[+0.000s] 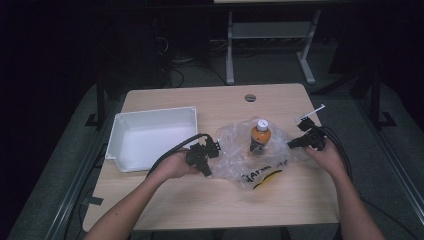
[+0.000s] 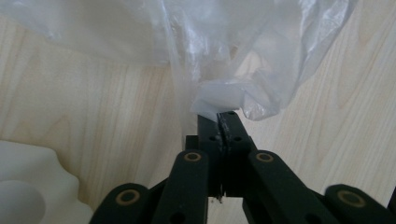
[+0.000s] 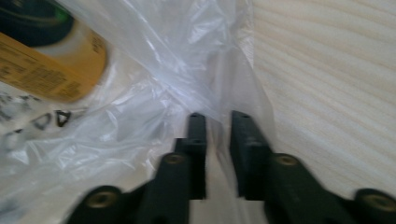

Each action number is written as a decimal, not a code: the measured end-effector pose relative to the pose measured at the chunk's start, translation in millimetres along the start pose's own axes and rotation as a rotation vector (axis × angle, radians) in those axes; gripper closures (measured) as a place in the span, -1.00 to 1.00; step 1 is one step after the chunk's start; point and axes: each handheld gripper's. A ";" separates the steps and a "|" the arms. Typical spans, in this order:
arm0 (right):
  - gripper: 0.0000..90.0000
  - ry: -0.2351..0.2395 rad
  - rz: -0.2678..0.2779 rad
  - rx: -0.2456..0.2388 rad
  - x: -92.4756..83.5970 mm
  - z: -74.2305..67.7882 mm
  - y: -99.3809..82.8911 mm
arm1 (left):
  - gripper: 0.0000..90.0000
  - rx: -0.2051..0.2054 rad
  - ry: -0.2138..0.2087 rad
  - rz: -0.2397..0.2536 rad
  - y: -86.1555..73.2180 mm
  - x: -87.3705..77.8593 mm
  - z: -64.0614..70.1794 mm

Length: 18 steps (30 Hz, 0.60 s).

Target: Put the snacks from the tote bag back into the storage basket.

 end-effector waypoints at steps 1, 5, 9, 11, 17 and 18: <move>0.59 0.004 0.003 -0.003 -1.9 -1.4 0.2 | 0.90 -0.004 -0.006 0.016 -0.5 -2.6 -0.4; 0.30 -0.001 0.064 -0.005 -14.3 -6.5 1.4 | 0.64 -0.020 -0.036 0.064 -3.1 -12.8 -3.8; 0.18 0.010 0.125 -0.024 -28.9 -13.6 0.7 | 0.38 -0.028 -0.051 0.105 -5.5 -22.9 -3.5; 0.16 0.014 0.144 -0.047 -37.4 -21.4 -0.9 | 0.24 -0.017 -0.054 0.113 -6.2 -28.0 -3.7; 0.15 0.037 0.182 -0.081 -52.4 -35.2 -4.9 | 0.11 -0.024 -0.085 0.173 -10.0 -48.3 -3.3; 0.15 0.045 0.186 -0.090 -55.8 -39.3 -5.9 | 0.09 -0.025 -0.093 0.180 -10.6 -50.9 -3.5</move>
Point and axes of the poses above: each handheld gripper's, and its own axes: x roughly forward along the jaws, y roughly out of its top, z roughly to its right, and after that the axes turned 3 degrees about -x, right-handed
